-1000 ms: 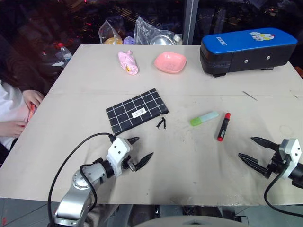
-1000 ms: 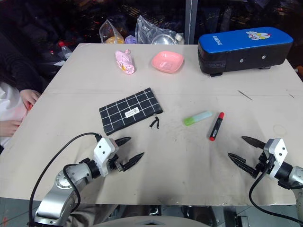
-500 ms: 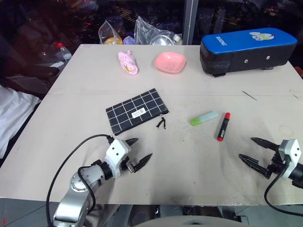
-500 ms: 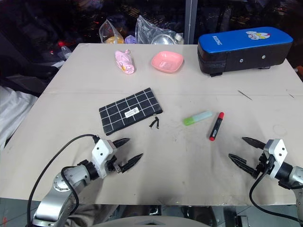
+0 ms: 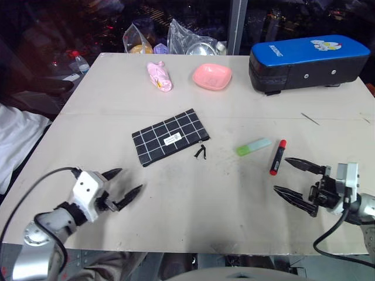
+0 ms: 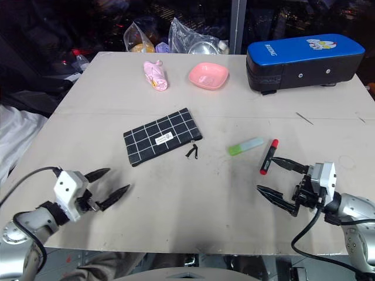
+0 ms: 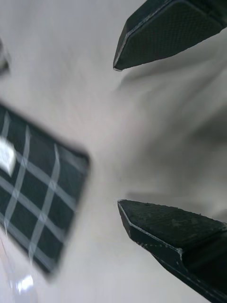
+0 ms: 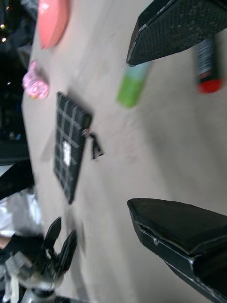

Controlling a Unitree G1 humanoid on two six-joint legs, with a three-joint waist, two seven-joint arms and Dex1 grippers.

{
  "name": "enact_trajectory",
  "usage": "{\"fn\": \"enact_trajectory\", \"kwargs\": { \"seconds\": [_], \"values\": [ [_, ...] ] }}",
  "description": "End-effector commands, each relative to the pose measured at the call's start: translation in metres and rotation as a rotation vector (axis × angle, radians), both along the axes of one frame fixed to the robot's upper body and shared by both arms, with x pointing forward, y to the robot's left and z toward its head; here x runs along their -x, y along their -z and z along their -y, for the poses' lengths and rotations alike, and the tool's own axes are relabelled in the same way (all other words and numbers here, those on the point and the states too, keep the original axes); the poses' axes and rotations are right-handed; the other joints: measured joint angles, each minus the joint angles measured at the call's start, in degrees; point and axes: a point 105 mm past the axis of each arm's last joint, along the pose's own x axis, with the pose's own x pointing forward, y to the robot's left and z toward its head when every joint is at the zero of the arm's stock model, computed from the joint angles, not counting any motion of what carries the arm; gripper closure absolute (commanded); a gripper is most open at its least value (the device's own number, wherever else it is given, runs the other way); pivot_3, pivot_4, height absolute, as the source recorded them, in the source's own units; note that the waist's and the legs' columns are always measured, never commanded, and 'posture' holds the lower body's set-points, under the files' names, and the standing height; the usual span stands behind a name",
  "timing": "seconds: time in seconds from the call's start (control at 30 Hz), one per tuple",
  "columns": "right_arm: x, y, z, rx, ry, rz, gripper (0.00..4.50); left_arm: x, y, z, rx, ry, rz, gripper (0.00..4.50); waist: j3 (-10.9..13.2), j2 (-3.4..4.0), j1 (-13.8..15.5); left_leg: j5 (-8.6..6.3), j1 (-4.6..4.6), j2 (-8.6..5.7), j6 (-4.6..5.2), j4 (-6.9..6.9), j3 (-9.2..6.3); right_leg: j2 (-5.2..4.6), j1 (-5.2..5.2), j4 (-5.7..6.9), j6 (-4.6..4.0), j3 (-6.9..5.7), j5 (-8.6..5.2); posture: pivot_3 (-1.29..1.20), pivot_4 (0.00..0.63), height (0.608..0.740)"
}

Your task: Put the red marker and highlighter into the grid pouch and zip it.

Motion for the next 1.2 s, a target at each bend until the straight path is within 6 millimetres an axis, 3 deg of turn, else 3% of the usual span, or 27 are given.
{"fn": "enact_trajectory", "kwargs": {
  "seconds": [0.03,0.2,0.4,0.53,0.7,1.03,1.2],
  "values": [
    [0.0,-0.013,-0.014,-0.03,-0.016,0.043,0.0,-0.008,-0.015,-0.022,-0.145,0.025,0.09,0.08,0.0,-0.03,0.0,0.0,-0.01,-0.01,0.0,0.0,0.0,-0.02,0.0,0.0,0.0,-0.03,0.0,0.0,0.15,0.738],
    [-0.002,-0.014,-0.019,-0.026,-0.02,0.047,0.0,-0.026,-0.016,-0.032,-0.409,0.196,0.152,0.08,0.0,-0.11,0.0,0.0,-0.05,-0.04,0.0,-0.05,-0.01,-0.13,-0.02,-0.03,-0.02,-0.15,0.01,0.0,0.15,0.738],
    [-0.005,-0.018,-0.019,-0.017,-0.013,0.06,0.0,-0.059,-0.022,-0.009,-0.622,0.38,0.322,0.08,0.1,-0.16,-0.1,-0.01,-0.14,-0.1,0.02,-0.15,0.05,-0.31,-0.02,-0.16,-0.03,-0.23,0.02,0.0,0.15,0.738],
    [-0.004,-0.021,-0.019,-0.015,0.002,0.065,0.0,-0.065,-0.017,0.017,-0.708,0.542,0.413,0.08,0.1,-0.16,-0.1,-0.02,-0.14,-0.1,0.06,-0.15,0.07,-0.24,-0.01,-0.17,0.16,-0.25,0.12,0.0,0.15,0.738],
    [-0.003,-0.022,-0.017,-0.009,0.022,0.069,0.0,-0.07,-0.017,0.041,-0.72,0.624,0.534,0.08,0.1,-0.16,-0.1,-0.01,-0.11,-0.1,0.06,-0.15,0.14,-0.08,-0.01,-0.14,0.23,-0.3,0.14,0.0,0.15,0.738],
    [-0.005,-0.022,-0.016,-0.006,0.043,0.074,0.0,-0.089,-0.034,0.077,-0.637,0.531,0.785,0.08,0.1,-0.22,0.0,-0.01,-0.08,-0.09,0.07,0.09,0.19,0.2,0.0,0.11,0.28,-0.36,0.14,0.0,0.15,0.738],
    [-0.006,-0.022,-0.016,-0.001,0.05,0.074,0.0,-0.086,-0.017,0.088,-0.66,0.589,0.761,0.08,0.1,-0.26,-0.1,-0.01,-0.08,-0.03,0.05,0.1,0.19,0.23,-0.02,0.13,0.28,-0.36,0.14,0.0,0.15,0.738]
  ]
}}
